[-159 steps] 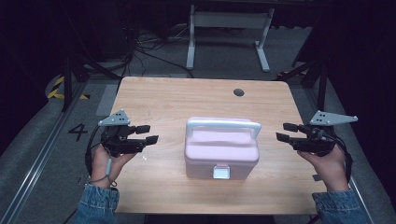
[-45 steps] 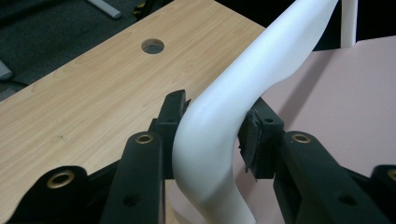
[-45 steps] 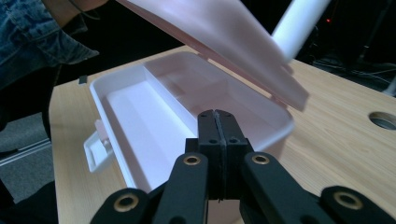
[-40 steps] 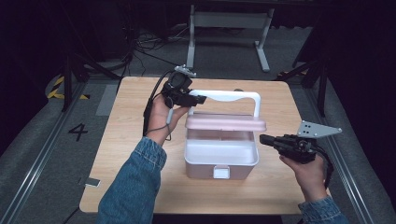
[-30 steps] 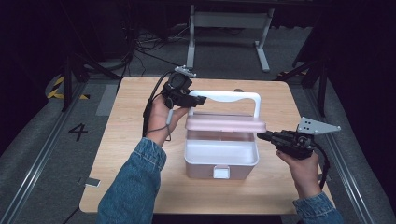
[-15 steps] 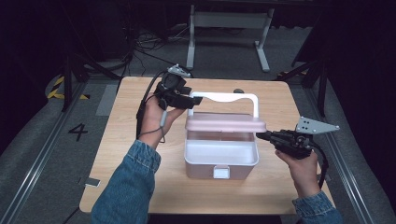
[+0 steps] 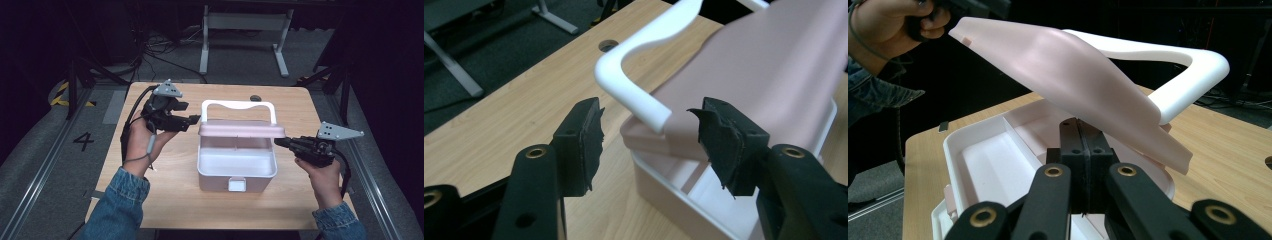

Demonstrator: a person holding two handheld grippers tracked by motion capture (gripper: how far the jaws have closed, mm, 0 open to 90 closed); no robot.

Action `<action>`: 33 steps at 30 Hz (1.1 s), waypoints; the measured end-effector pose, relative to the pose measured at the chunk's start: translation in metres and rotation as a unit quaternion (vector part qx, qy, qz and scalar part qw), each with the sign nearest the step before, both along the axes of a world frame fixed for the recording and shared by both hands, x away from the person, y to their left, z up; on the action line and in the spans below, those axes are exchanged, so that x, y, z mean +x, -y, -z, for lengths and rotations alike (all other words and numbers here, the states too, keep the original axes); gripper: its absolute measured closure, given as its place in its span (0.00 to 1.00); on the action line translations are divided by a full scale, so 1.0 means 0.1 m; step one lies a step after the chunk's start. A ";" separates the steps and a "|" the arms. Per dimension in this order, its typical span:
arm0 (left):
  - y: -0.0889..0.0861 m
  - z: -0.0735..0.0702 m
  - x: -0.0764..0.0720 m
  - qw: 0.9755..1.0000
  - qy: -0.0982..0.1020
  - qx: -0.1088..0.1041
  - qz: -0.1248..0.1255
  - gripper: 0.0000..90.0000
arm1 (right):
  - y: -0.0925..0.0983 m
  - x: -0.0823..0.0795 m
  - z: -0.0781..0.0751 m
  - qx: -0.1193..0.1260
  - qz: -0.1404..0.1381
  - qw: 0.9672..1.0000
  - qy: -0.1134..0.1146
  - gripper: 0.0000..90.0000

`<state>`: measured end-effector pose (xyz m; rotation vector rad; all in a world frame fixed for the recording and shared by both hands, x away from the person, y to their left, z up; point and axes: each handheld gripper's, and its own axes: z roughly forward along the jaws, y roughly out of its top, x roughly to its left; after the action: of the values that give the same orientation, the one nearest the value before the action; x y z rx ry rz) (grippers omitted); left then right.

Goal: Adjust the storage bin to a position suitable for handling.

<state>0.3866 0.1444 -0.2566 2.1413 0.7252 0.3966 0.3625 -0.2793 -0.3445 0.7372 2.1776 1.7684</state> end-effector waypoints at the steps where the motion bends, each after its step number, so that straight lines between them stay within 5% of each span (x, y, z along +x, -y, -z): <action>1: 0.00 0.00 0.00 1.000 0.000 0.000 0.000 0.47 | 0.00 0.01 -0.01 0.000 0.001 1.000 0.000 1.00; 15: -0.15 0.26 -0.17 0.999 -0.003 -0.042 0.007 0.42 | -0.01 0.13 -0.10 0.010 0.012 1.000 0.000 1.00; 27: -0.03 0.38 -0.03 0.997 0.008 -0.070 0.012 0.39 | -0.01 0.18 -0.13 0.011 0.024 1.000 0.010 1.00; 33: 0.07 0.39 0.06 0.995 0.024 -0.092 0.027 0.35 | 0.00 0.20 -0.13 0.019 0.024 1.000 -0.002 1.00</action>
<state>0.3925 0.1369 -0.2951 1.9670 0.6496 0.3374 0.3822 -0.2796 -0.3319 0.7963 2.1165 1.7917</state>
